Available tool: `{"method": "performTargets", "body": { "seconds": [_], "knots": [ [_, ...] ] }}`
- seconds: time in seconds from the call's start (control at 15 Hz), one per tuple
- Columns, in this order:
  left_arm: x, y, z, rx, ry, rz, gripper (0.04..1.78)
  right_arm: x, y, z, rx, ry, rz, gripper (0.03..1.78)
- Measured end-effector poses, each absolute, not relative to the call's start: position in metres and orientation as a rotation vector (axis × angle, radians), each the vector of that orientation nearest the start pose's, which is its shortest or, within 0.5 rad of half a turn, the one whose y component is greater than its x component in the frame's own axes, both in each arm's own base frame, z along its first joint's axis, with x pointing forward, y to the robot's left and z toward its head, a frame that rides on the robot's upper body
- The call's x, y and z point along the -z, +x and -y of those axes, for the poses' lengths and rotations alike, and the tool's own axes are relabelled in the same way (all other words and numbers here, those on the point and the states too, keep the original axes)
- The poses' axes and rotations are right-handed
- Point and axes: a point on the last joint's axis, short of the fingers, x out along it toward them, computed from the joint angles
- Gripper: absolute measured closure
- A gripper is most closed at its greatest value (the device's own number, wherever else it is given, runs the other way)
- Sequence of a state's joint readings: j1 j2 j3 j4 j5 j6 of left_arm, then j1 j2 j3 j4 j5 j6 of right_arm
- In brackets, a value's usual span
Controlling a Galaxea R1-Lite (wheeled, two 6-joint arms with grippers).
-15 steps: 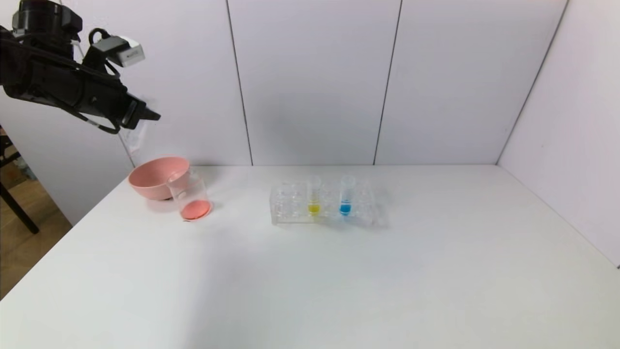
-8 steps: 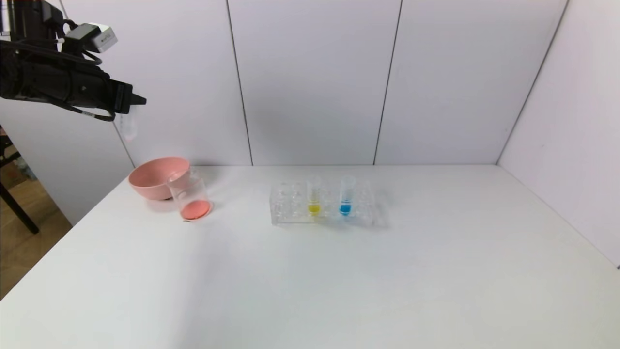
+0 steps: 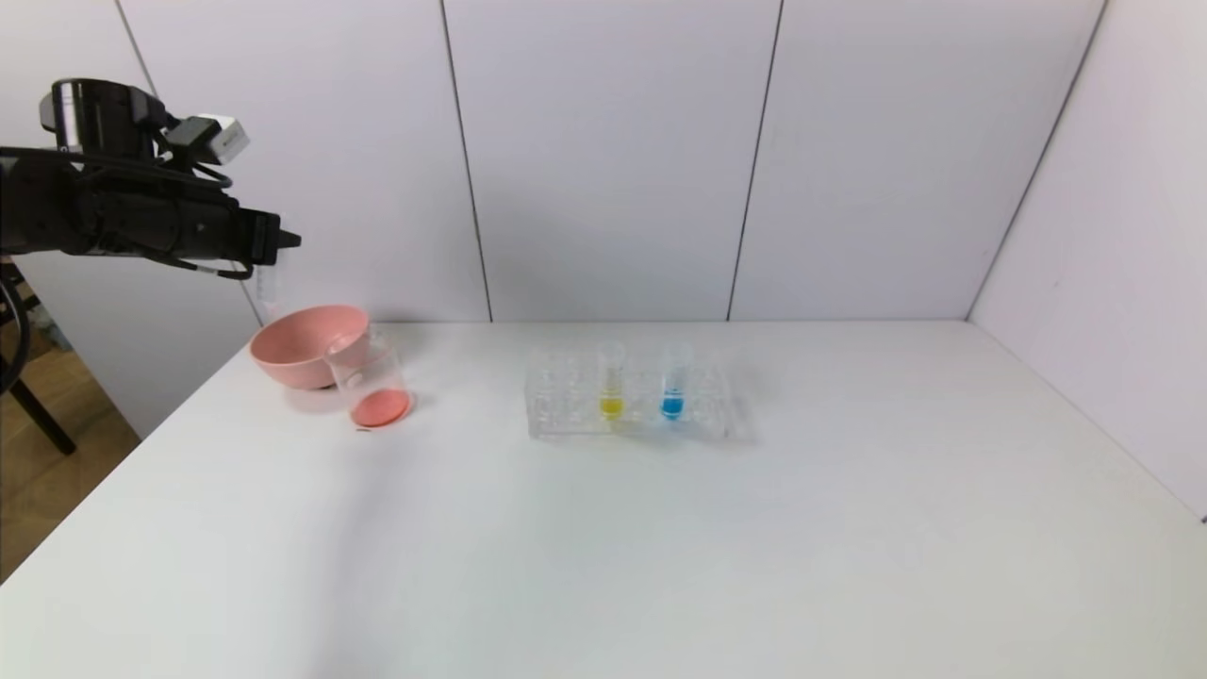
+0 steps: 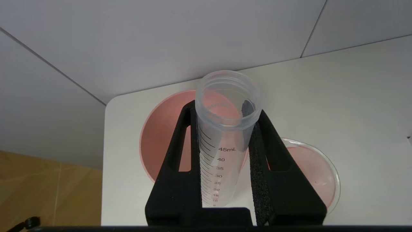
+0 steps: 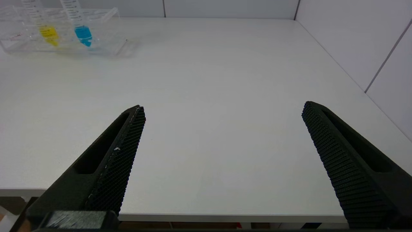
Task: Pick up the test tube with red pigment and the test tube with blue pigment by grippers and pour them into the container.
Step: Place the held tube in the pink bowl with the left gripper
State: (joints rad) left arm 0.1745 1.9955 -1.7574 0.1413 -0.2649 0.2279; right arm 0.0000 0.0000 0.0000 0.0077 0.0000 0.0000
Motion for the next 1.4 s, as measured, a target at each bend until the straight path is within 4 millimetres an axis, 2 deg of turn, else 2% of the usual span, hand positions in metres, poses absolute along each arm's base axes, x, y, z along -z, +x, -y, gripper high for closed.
{"method": "performTargets", "body": {
  "seconds": [0.27,0.73,1.07,1.27,1.4],
  "knots": [
    [-0.237,0.415,-0.069,0.123,0.115,-0.344,1.38,-0.075,-0.023,0.0,0.0,0.0,-0.008,0.04],
    [-0.203,0.447,-0.075,0.126,0.126,-0.297,1.38,-0.075,-0.023,0.0,0.0,0.0,-0.008,0.04],
    [-0.182,0.459,-0.083,0.108,0.121,-0.333,1.38,-0.075,-0.023,0.0,0.0,0.0,-0.008,0.04],
    [-0.18,0.46,-0.084,0.104,0.111,-0.336,1.24,-0.075,-0.023,0.0,0.0,0.0,-0.008,0.04],
    [-0.182,0.459,-0.085,0.1,0.101,-0.332,1.0,-0.075,-0.023,0.0,0.0,0.0,-0.008,0.04]
  ]
}}
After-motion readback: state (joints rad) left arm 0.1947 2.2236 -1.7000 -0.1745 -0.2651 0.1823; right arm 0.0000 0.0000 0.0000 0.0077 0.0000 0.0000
